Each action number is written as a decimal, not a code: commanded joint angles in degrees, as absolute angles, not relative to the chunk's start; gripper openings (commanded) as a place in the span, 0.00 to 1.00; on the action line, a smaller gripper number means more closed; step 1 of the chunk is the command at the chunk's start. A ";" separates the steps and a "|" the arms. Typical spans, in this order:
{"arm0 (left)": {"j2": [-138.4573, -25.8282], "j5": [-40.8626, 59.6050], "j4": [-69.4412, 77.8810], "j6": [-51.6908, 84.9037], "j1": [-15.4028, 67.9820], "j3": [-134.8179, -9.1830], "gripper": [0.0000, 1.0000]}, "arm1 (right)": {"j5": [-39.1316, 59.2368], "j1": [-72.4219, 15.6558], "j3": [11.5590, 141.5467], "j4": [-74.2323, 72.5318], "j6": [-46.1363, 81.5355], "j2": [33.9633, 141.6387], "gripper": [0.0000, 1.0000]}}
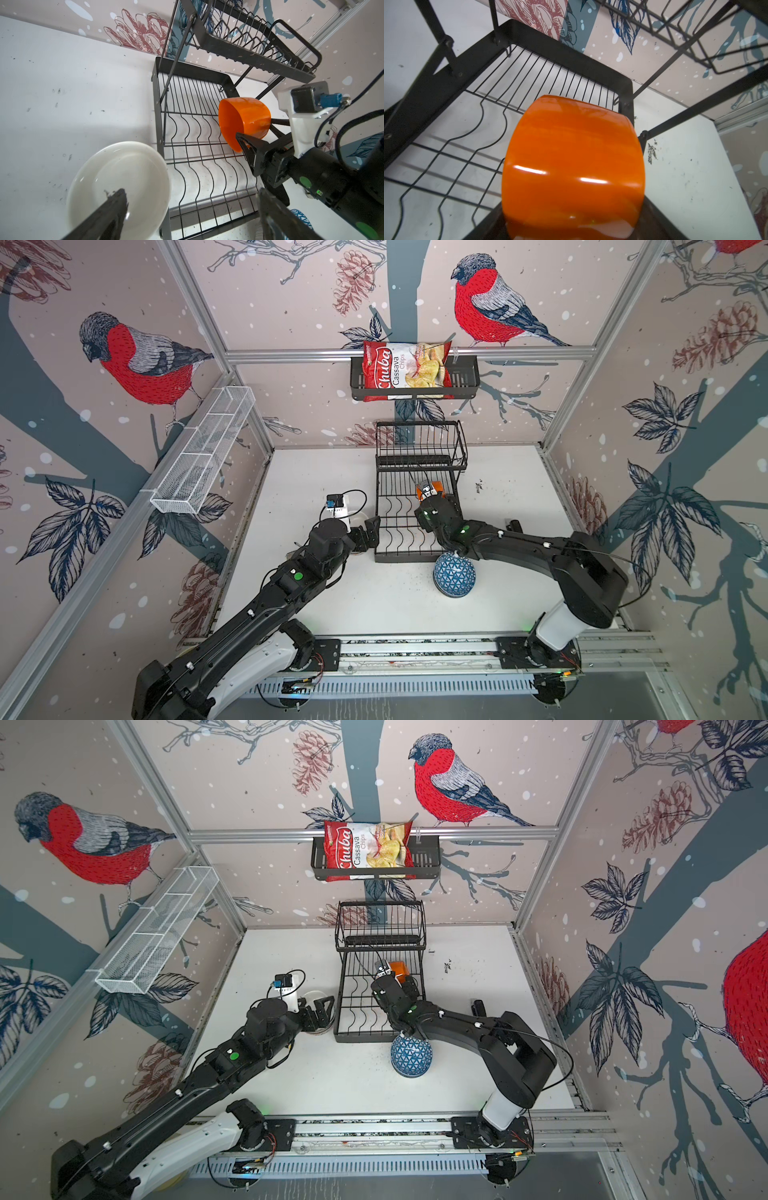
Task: Load the bowls into the dish rack
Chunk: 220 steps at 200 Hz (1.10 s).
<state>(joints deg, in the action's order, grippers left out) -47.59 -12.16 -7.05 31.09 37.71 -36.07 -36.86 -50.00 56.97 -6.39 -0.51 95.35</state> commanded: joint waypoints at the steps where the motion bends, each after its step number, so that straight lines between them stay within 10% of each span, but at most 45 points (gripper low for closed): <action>1: -47.51 -13.76 -7.55 30.12 37.64 -35.92 0.96 | -43.09 -50.22 58.73 -9.96 -5.67 97.37 0.74; 220: -46.27 -15.05 -7.91 29.91 37.42 -34.98 0.96 | -53.44 -46.65 67.58 -24.69 -31.12 114.75 0.79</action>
<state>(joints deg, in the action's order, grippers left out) -46.15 -14.79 -7.14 30.02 37.43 -35.07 -51.72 -47.05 66.17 -20.34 -27.94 113.23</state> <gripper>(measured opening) 0.964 0.803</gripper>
